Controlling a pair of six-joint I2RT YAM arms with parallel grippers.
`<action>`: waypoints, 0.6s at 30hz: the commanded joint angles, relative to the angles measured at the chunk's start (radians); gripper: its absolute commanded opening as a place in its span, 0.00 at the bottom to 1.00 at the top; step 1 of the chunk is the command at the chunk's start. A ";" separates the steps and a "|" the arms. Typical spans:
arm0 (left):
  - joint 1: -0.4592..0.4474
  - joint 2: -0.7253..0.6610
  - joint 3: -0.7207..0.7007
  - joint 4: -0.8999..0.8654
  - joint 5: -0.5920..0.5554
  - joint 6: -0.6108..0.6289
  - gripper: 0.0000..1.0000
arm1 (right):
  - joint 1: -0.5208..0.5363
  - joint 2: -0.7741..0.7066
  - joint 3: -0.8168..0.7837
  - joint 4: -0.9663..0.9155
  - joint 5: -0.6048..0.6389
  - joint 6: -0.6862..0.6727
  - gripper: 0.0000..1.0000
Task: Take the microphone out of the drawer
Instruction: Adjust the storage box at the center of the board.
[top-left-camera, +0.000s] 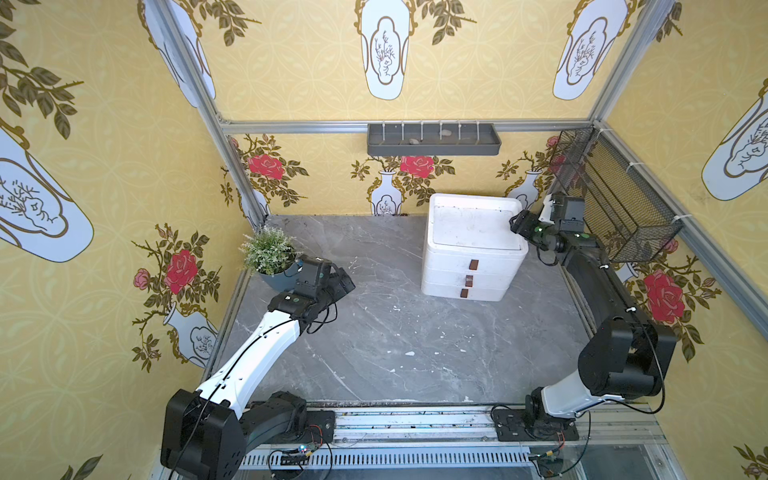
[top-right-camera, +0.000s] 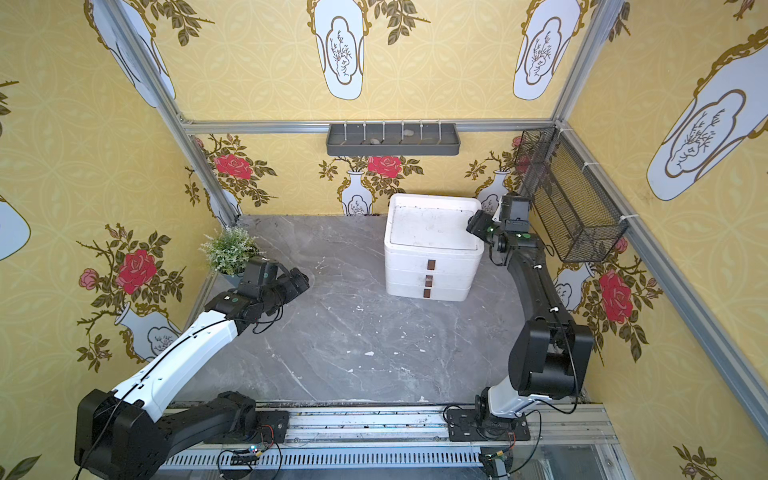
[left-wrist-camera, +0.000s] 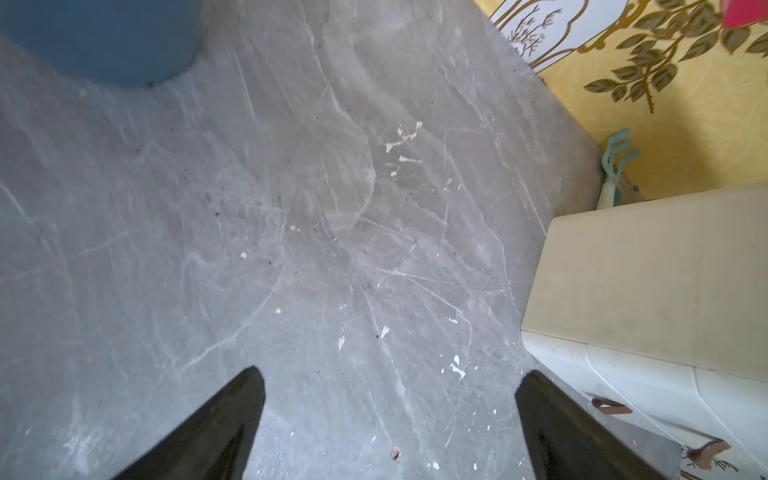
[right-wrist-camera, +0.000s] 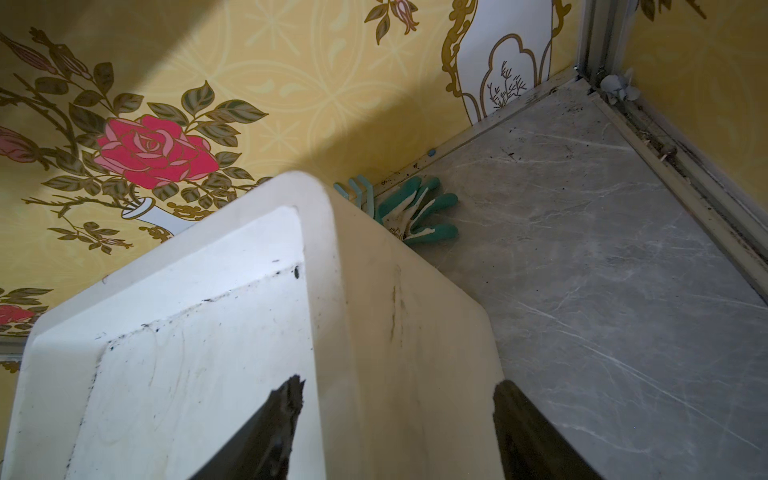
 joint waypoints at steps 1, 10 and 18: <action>-0.010 -0.020 -0.041 0.014 0.025 -0.045 1.00 | 0.021 0.006 0.007 0.014 0.039 -0.026 0.59; -0.071 -0.037 -0.069 0.053 0.026 -0.079 1.00 | 0.099 0.003 -0.002 -0.003 0.138 -0.028 0.30; -0.199 0.067 -0.021 0.128 0.037 -0.102 1.00 | 0.233 -0.036 -0.030 -0.024 0.319 0.040 0.20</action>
